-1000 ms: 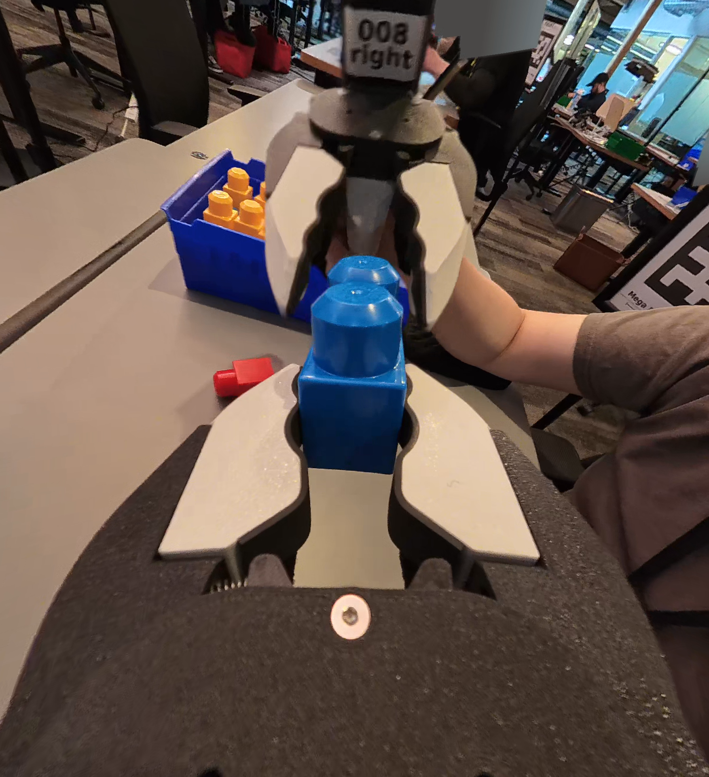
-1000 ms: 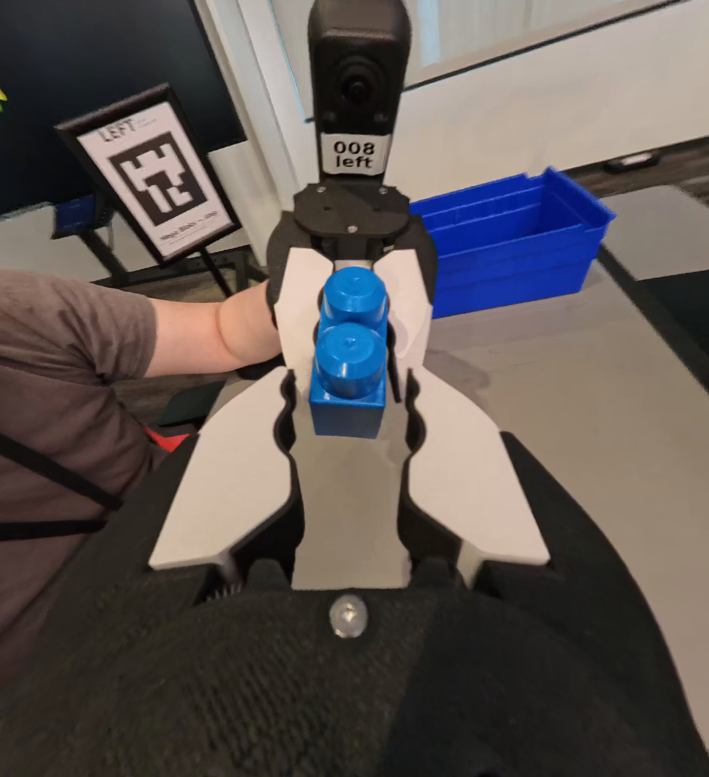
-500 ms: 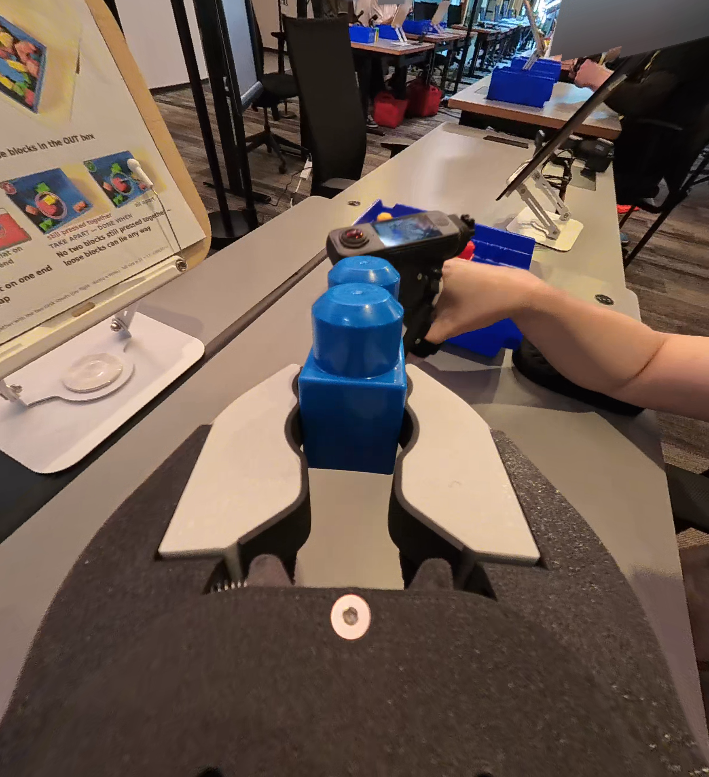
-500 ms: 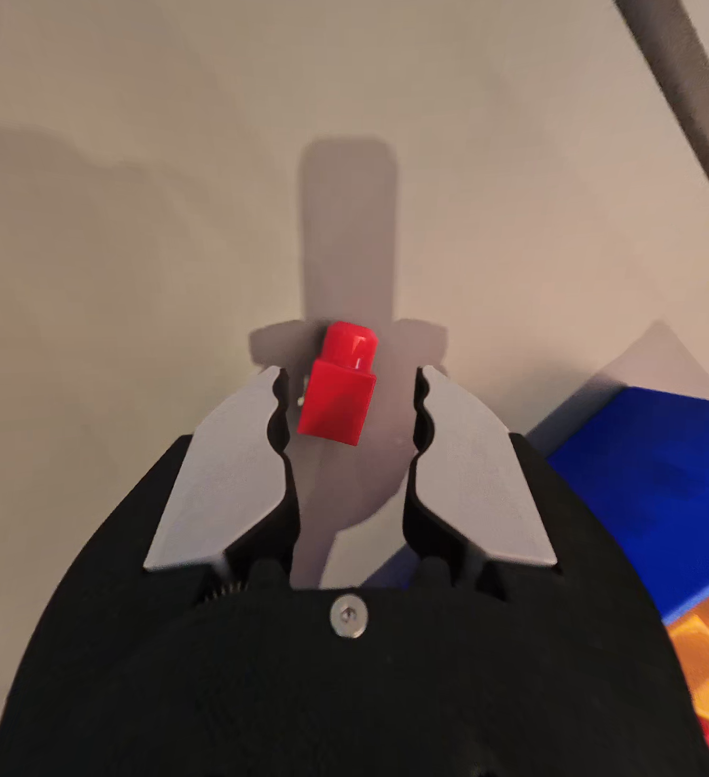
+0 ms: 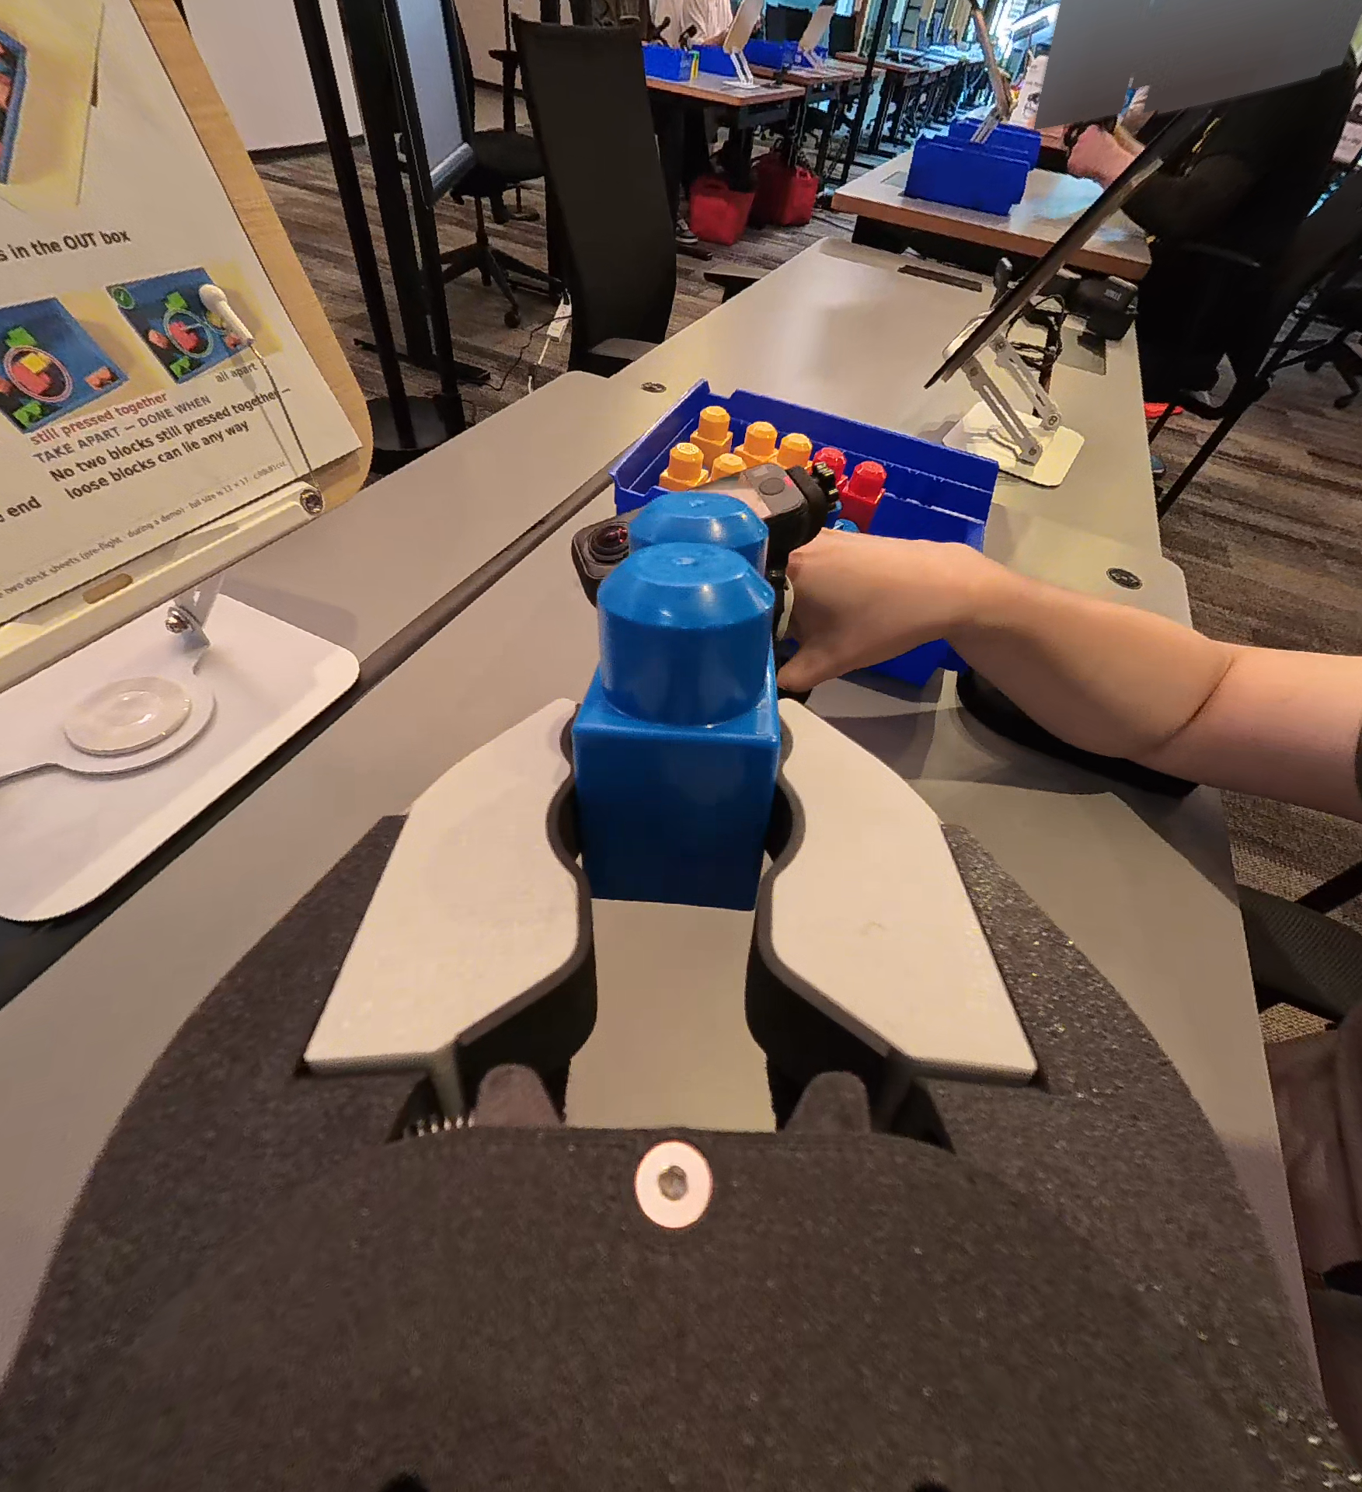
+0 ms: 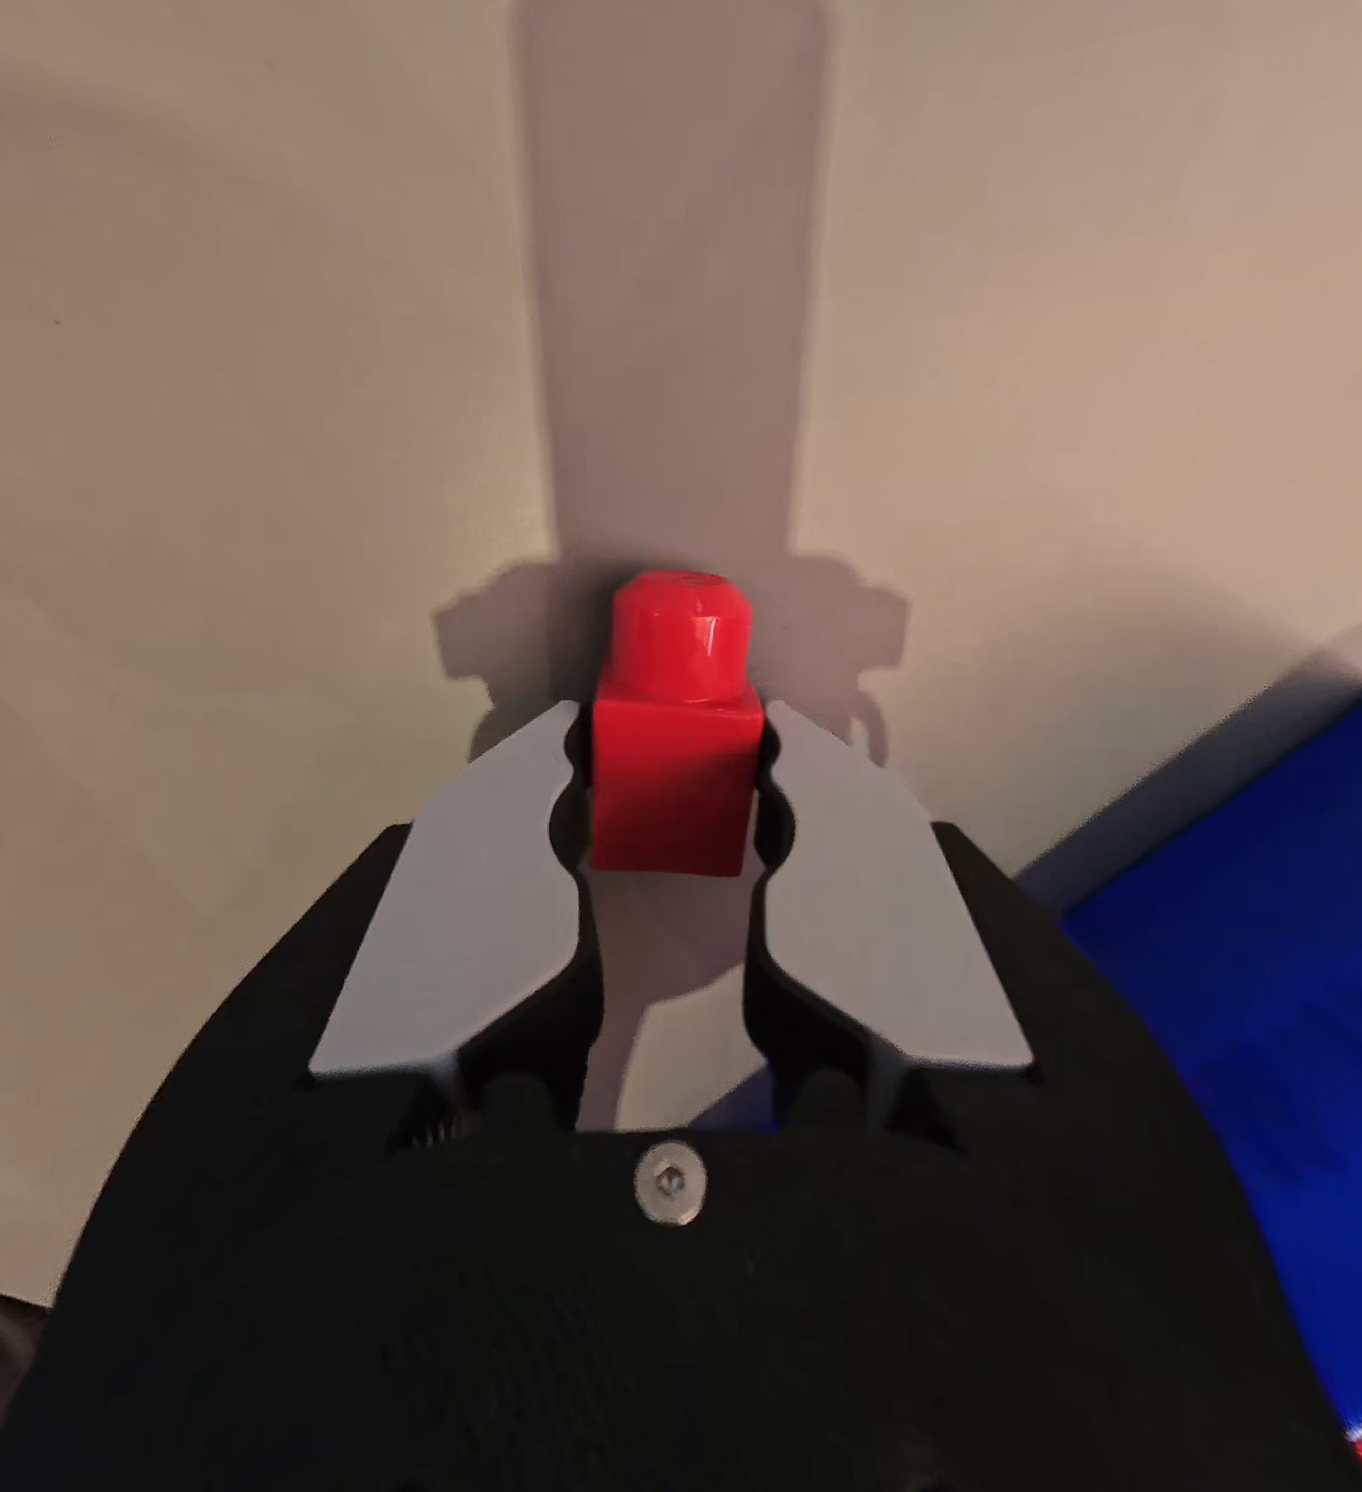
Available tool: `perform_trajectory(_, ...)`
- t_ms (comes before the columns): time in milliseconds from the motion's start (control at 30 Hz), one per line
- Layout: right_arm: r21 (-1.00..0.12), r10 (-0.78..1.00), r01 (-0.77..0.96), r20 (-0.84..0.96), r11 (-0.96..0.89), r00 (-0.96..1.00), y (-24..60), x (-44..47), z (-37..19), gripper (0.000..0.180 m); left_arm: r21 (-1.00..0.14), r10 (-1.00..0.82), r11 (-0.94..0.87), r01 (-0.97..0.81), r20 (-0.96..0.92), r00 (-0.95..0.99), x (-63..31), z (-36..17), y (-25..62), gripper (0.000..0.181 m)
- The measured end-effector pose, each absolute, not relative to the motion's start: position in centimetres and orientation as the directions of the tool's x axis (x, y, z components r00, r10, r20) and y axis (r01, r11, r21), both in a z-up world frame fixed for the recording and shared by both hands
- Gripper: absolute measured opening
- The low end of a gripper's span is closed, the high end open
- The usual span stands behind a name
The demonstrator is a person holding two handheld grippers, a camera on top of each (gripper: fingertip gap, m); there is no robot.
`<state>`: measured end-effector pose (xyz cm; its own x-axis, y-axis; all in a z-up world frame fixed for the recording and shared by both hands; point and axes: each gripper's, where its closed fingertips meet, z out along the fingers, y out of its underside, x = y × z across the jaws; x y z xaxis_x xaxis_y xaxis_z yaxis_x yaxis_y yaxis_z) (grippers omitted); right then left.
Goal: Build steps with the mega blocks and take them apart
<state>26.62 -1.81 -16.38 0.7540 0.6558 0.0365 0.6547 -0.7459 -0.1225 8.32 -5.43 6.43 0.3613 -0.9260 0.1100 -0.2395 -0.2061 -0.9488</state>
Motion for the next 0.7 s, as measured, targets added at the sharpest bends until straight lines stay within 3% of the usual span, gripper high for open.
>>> perform_trajectory(133, -0.115, 0.671, 0.671, 0.050, -0.732, 0.740, -1.9, 26.9, -16.1, 0.038, -0.947, -0.924, -0.208, -0.243, 0.109, 0.368, 8.3, 6.1, -5.2, 0.041)
perform_trajectory(200, -0.169, 0.679, 0.674, 0.030, -0.719, 0.733, -1.7, 26.4, -15.0, 0.037, -0.946, -0.921, -0.211, -0.247, 0.107, 0.374, 8.4, 5.7, -4.9, 0.041)
perform_trajectory(367, -0.493, 0.731, 0.587, -0.163, -0.642, 0.662, -1.8, 23.1, -8.0, 0.037, -0.947, -0.926, -0.234, -0.221, 0.148, 0.346, 9.6, 3.9, -4.3, 0.041)
perform_trajectory(467, -0.744, 0.790, 0.398, -0.278, -0.537, 0.547, -1.9, 20.9, -1.6, 0.037, -0.949, -0.929, -0.239, -0.206, 0.162, 0.332, 11.0, 2.3, -4.0, 0.041)
perform_trajectory(567, -0.950, 0.889, 0.106, -0.230, -0.293, 0.395, -2.0, 19.5, 5.3, 0.037, -0.953, -0.939, -0.223, -0.203, 0.154, 0.307, 12.7, 0.7, -4.3, 0.041)
perform_trajectory(633, -0.979, 0.933, -0.077, -0.202, -0.188, 0.298, -3.0, 18.6, 7.8, 0.037, -0.950, -0.944, -0.263, -0.170, 0.217, 0.250, 14.0, 0.2, -5.3, 0.041)
perform_trajectory(700, -0.956, 0.950, -0.179, -0.262, -0.232, 0.172, -4.2, 17.3, 8.3, 0.037, -0.942, -0.943, -0.305, -0.142, 0.278, 0.186, 15.1, 0.0, -6.3, 0.041)
